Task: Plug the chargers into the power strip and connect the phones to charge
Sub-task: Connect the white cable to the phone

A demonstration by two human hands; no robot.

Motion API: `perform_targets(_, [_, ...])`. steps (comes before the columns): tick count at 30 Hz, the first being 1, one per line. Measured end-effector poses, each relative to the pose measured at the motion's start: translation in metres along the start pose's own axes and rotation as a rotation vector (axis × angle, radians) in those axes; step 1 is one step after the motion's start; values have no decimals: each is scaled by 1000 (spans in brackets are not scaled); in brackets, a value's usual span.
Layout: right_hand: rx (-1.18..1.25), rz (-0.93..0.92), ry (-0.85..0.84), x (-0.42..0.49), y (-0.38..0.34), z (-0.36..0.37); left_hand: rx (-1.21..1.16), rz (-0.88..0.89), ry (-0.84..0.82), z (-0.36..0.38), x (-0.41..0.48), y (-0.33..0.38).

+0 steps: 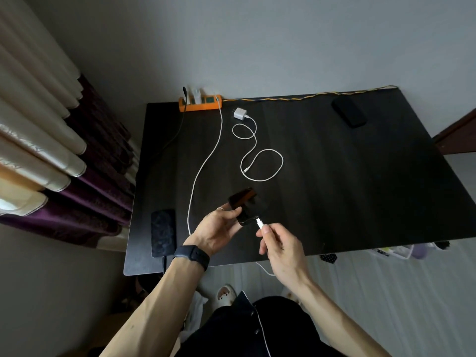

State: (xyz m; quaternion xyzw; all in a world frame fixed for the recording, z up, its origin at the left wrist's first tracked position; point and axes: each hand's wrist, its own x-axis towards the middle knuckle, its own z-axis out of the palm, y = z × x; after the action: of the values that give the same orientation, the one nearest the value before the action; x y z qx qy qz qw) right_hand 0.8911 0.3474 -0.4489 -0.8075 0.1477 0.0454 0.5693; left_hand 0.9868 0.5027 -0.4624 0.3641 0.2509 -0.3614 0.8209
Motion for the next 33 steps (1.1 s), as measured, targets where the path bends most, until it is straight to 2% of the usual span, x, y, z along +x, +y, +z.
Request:
perform_targets(9, [-39,15,-8,9,-4,4,-60,24,3,-6,4,1])
perform_targets(16, [-27,89,-27,17,-5,5,-82,161,-28,-14,8,0])
perform_targets(27, [51,194,-60,21,7,23,256,380,91,-12,6,-3])
perform_targets(33, [241,474,-301,36,23,34,536,314,142,-30,1,6])
